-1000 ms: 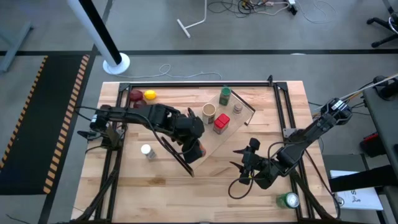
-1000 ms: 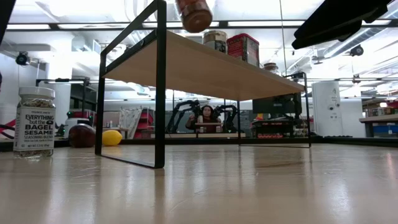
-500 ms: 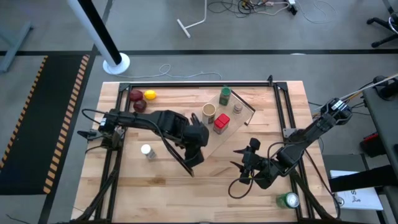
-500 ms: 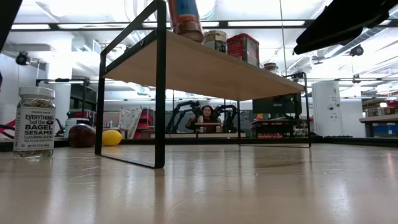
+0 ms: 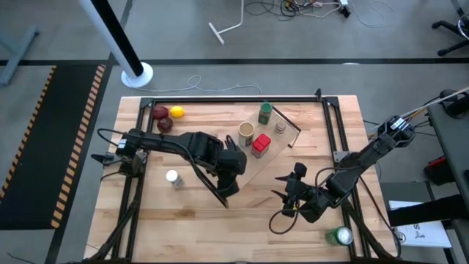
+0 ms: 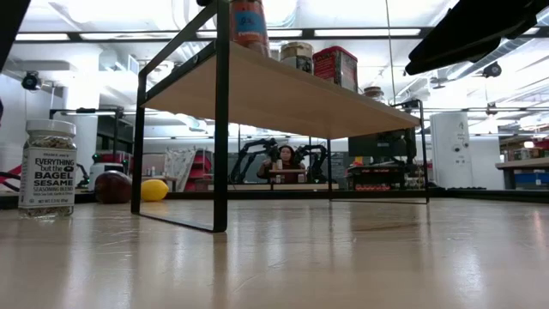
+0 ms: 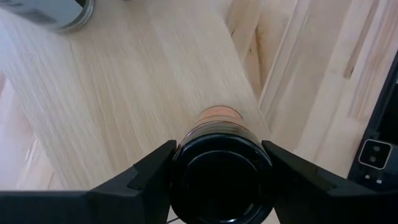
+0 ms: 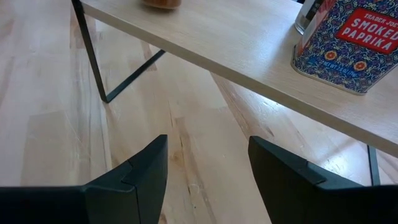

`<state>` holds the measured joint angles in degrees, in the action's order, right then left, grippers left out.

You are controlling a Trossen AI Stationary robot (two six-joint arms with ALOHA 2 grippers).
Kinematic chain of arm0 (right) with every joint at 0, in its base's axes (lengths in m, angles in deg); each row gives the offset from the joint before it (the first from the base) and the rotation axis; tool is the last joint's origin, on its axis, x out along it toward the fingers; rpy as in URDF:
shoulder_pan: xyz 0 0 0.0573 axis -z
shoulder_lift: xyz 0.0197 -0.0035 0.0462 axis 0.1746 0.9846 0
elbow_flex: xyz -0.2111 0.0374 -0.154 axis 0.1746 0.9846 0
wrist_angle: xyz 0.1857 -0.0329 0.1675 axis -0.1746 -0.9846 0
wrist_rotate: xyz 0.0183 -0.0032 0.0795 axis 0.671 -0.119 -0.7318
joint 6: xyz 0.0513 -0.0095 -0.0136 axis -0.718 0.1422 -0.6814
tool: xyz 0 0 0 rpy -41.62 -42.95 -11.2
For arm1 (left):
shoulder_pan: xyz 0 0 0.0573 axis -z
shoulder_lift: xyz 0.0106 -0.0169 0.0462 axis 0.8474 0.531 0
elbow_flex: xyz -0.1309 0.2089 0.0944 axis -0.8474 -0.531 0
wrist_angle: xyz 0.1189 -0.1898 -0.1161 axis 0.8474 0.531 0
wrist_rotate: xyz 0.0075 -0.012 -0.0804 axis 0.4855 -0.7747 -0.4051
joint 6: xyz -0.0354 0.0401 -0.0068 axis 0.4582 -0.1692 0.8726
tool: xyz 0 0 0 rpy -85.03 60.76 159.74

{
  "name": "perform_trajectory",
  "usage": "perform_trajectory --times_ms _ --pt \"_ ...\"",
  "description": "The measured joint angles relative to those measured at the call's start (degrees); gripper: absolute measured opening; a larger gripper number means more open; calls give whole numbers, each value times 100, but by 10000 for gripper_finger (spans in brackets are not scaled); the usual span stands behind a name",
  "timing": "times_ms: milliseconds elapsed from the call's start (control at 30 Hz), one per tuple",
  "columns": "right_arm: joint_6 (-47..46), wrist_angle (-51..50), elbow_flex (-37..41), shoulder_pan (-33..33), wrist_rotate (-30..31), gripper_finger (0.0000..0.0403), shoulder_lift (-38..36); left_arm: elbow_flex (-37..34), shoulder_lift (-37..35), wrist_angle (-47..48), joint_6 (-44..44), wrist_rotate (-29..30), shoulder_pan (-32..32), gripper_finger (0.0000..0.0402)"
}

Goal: Shelf spices
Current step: Put the black seasoning bottle on the shelf, then put the white seasoning bottle on the shelf

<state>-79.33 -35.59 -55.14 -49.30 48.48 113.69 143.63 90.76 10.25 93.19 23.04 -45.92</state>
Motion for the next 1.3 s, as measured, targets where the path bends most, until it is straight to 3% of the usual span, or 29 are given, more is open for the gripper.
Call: perform_trajectory --times_ms 733,1067,1300 --pt "-17 15 0 0 0 199 0 -6 -2 -223 -465 -20 0 259" --pt "-17 22 -1 0 0 199 0 23 -259 -214 -557 -22 0 255" --pt "-15 42 0 0 0 199 0 451 -463 58 -567 -20 32 247"
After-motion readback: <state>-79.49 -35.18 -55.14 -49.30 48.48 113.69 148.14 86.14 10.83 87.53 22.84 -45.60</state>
